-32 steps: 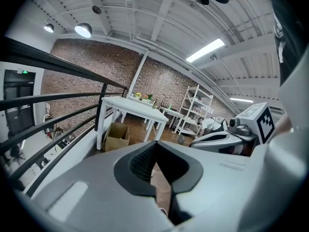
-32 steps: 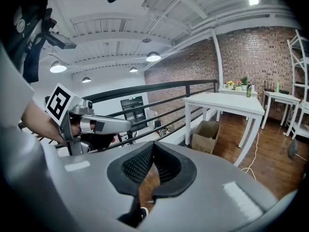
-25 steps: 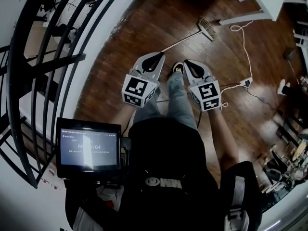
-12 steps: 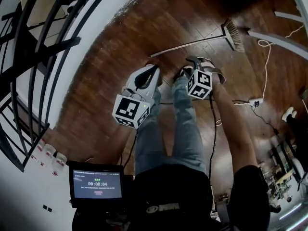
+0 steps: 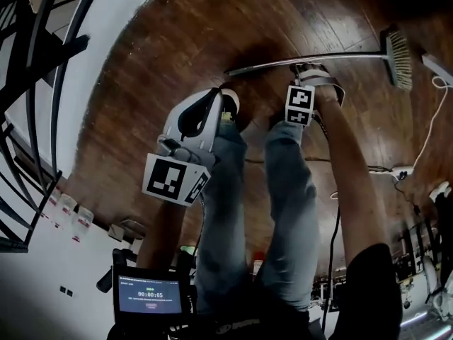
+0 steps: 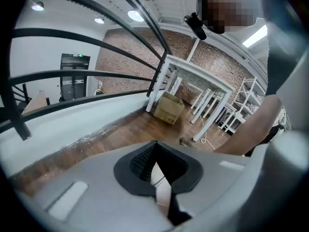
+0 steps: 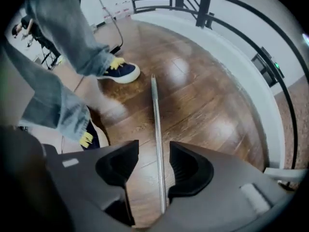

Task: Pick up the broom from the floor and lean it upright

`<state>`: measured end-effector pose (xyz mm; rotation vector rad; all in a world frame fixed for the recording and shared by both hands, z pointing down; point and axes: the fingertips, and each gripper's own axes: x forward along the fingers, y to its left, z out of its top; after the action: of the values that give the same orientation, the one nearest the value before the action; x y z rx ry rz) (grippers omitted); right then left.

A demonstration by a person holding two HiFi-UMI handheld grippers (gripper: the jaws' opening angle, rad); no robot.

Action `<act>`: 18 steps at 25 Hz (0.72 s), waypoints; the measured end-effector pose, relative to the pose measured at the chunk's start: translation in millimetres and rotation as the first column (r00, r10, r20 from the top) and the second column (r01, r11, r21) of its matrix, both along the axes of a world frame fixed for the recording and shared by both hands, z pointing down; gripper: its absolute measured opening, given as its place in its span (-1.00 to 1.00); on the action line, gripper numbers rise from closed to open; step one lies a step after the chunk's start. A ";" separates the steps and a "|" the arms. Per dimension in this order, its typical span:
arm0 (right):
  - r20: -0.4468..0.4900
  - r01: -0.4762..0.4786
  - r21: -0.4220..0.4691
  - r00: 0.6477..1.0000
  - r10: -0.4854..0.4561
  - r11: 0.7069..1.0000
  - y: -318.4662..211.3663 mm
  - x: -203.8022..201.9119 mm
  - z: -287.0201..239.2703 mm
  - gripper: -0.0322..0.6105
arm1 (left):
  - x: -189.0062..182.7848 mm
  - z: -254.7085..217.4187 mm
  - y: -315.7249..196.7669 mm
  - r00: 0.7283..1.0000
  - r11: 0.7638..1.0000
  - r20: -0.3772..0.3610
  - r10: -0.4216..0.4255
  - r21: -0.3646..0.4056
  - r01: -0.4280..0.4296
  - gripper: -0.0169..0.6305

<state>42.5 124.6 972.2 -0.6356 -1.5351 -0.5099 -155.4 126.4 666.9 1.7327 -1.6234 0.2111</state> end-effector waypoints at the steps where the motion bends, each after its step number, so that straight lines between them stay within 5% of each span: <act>1: 0.002 0.033 0.012 0.999 -0.033 0.999 -0.8 0.0 18.1 -0.26 | -3.0 14.6 1.8 1.000 1.000 0.010 0.000 -0.008 0.000 -0.91; 11: -0.050 0.094 -0.011 0.994 -0.094 0.996 -8.6 13.7 101.7 -0.26 | -15.7 74.4 -13.7 1.000 0.999 0.019 -0.023 -0.022 0.024 -0.91; 12: -0.049 0.095 -0.009 0.994 -0.095 0.995 -9.2 12.5 101.4 -0.33 | -14.8 73.8 -15.8 1.000 1.000 0.015 -0.020 -0.018 0.020 -0.91; 13: -0.050 0.098 0.001 0.994 -0.097 0.995 -9.1 12.6 101.1 -0.66 | -12.9 72.1 -17.1 1.000 1.000 0.011 -0.014 -0.015 0.014 -0.91; 18: -0.002 0.040 0.067 0.999 -0.040 0.997 -14.4 10.1 79.0 -0.66 | -4.4 48.4 -20.8 0.999 1.000 0.019 0.030 -0.006 -0.030 -0.91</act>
<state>52.5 110.2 1051.2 -0.6153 -1.5010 -0.5891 -159.8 105.6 715.3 1.7561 -1.6095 0.2468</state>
